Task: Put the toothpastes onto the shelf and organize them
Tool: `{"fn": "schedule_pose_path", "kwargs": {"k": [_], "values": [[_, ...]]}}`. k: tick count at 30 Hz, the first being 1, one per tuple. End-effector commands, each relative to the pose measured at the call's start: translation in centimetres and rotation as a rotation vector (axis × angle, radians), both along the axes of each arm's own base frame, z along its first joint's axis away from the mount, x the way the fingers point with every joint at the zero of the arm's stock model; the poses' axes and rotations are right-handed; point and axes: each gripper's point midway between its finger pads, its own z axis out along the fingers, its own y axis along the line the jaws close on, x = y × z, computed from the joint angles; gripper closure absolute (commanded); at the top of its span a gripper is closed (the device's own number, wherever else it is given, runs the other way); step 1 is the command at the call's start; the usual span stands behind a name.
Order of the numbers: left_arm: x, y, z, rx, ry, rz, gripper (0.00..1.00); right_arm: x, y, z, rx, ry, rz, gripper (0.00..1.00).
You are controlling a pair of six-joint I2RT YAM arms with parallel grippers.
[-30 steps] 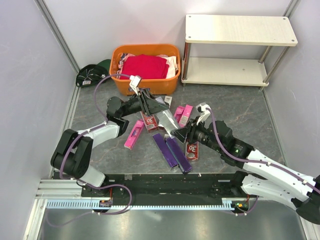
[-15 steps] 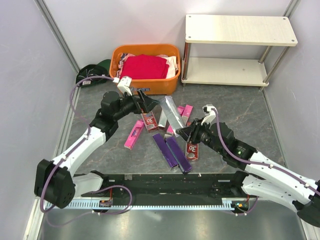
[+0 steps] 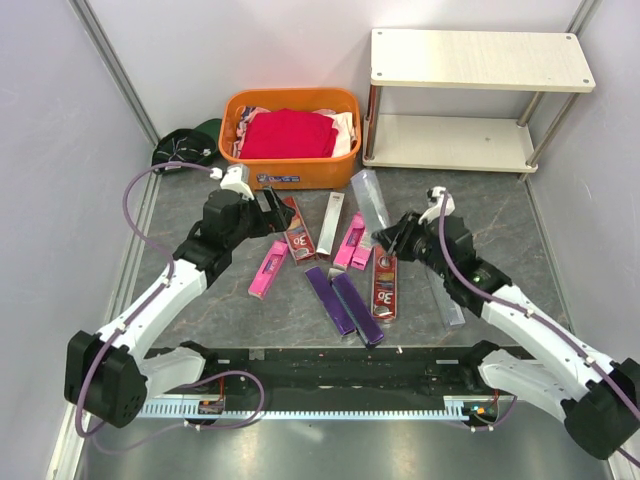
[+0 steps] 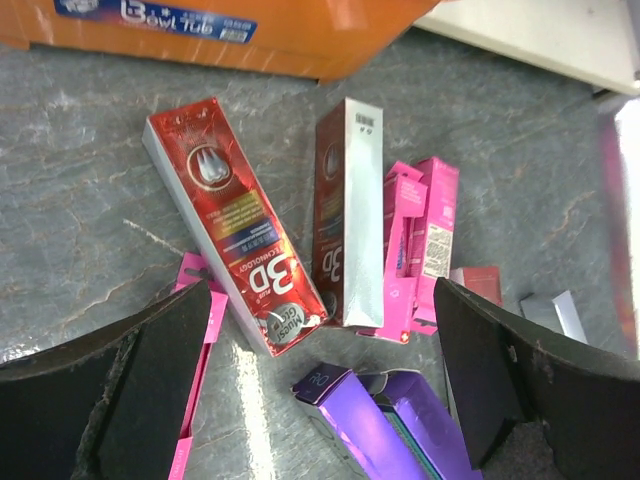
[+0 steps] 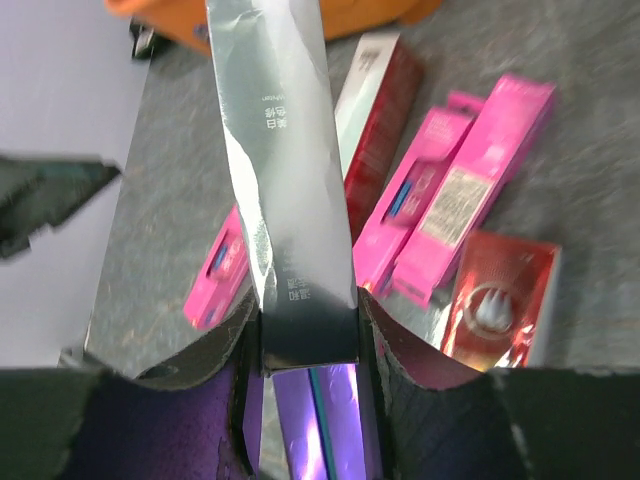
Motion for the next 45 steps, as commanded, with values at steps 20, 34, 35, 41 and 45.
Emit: {"fn": "schedule_pose_path", "kwargs": {"k": [20, 34, 35, 41, 45], "values": [[-0.1, -1.3, -3.0, 0.037, 0.058, -0.092, 0.0, 20.9, -5.9, 5.0, 0.473, -0.216, -0.12, 0.92], [-0.1, -1.1, -4.8, 0.067, 0.086, -0.098, 0.0, 34.8, -4.7, -0.6, 0.461, -0.074, -0.123, 0.88], [-0.1, -1.2, -4.8, 0.068, 0.086, -0.102, 0.0, 35.3, -4.7, -3.2, 0.434, -0.014, -0.138, 0.87], [0.0, -1.2, -5.0, 0.07, 0.09, -0.106, 0.0, 36.5, -5.0, -6.6, 0.388, 0.057, -0.177, 0.81], [0.0, -1.4, -5.4, 0.069, 0.102, -0.114, 0.01, 36.2, -5.1, -8.1, 0.361, 0.077, -0.178, 0.78]]}}
